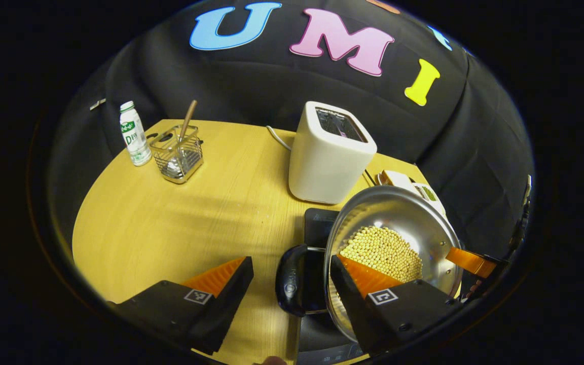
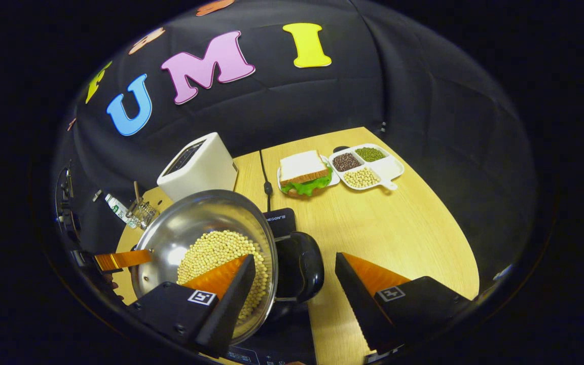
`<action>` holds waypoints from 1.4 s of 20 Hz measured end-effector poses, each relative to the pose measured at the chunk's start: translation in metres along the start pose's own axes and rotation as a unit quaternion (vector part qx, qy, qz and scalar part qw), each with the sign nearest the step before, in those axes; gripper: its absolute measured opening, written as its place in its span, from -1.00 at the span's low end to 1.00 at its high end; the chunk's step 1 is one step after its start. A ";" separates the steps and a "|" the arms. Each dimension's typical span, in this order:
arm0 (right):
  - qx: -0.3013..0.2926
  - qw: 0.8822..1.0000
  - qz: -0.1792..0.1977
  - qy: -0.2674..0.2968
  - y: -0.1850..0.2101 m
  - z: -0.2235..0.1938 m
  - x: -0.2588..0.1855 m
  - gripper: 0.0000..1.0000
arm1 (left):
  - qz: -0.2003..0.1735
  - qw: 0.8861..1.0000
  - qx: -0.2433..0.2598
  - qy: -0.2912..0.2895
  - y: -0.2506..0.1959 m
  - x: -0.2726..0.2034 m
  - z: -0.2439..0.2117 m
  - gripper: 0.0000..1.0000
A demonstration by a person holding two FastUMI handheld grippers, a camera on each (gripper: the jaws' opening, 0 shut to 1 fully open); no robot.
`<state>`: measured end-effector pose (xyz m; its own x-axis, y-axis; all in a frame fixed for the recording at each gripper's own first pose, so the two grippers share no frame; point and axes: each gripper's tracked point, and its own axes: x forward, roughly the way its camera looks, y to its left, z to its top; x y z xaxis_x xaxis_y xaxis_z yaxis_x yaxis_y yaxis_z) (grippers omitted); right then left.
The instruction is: First push the handle of the pot to place it horizontally, then grasp the pot with both hands and set it on the induction cooktop.
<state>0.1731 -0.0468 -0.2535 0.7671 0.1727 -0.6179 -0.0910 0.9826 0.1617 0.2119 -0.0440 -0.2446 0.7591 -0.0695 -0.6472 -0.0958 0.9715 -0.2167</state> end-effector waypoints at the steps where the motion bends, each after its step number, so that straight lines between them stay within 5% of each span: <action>1: -0.002 1.000 -0.004 -0.012 0.001 0.006 -0.010 0.98 | -0.002 1.000 0.002 -0.009 0.001 -0.011 0.006 0.92; 7: -0.030 0.996 -0.015 -0.086 0.021 0.044 -0.091 0.98 | -0.004 0.995 0.027 -0.091 0.005 -0.091 0.042 0.91; 16: -0.079 0.969 -0.020 -0.235 0.052 0.090 -0.219 0.97 | 0.013 0.970 0.048 -0.238 0.011 -0.239 0.071 0.90; 28: -0.078 0.944 -0.010 -0.321 0.058 0.049 -0.308 0.97 | 0.058 0.930 0.032 -0.361 0.030 -0.332 0.015 0.90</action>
<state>-0.0370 -0.0463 -0.0161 0.9919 0.1261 -0.0182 -0.1260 0.9920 0.0076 -0.0335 0.0118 -0.0248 0.9830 0.1839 0.0006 -0.1825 0.9762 -0.1168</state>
